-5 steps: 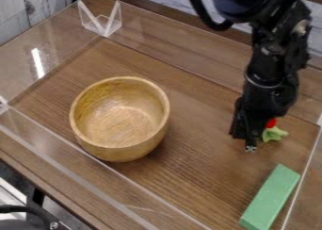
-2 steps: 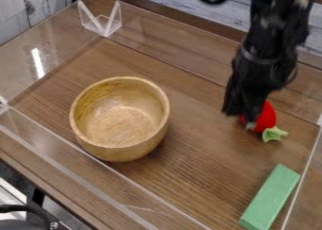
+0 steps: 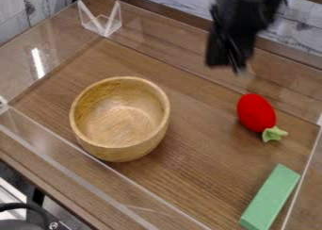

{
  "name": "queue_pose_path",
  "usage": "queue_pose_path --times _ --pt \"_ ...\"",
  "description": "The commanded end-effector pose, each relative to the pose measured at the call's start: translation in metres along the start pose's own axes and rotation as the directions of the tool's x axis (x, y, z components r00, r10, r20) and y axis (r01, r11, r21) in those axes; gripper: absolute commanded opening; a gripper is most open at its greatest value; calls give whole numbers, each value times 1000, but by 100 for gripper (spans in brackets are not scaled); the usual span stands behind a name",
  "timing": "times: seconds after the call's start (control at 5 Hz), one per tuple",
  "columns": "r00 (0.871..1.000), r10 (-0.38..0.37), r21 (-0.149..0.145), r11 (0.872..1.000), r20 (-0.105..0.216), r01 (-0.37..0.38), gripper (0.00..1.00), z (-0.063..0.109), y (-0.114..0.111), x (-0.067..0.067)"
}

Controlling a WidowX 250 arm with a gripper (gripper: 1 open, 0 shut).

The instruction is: Move the red fruit to the left side of the table

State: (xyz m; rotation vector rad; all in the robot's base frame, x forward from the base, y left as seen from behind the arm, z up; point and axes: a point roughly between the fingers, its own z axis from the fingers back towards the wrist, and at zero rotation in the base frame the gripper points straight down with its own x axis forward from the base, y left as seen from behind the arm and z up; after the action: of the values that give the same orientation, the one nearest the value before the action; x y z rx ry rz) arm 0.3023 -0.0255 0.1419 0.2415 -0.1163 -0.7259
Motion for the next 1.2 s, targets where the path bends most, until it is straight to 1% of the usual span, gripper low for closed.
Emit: queue_pose_path --times 0.0,0.2,0.4,0.6,1.0 --pt "997 -35 19 999 75 34 100 4 -15 19" --pt "989 -98 -3 995 112 99 100 -6 -41 35" --pt "973 -170 -12 985 155 174 100 -12 -52 52" --pt "970 -180 -22 982 161 186 100 -22 -52 56" --pt "959 -228 -43 970 167 239 100 -34 -64 70"
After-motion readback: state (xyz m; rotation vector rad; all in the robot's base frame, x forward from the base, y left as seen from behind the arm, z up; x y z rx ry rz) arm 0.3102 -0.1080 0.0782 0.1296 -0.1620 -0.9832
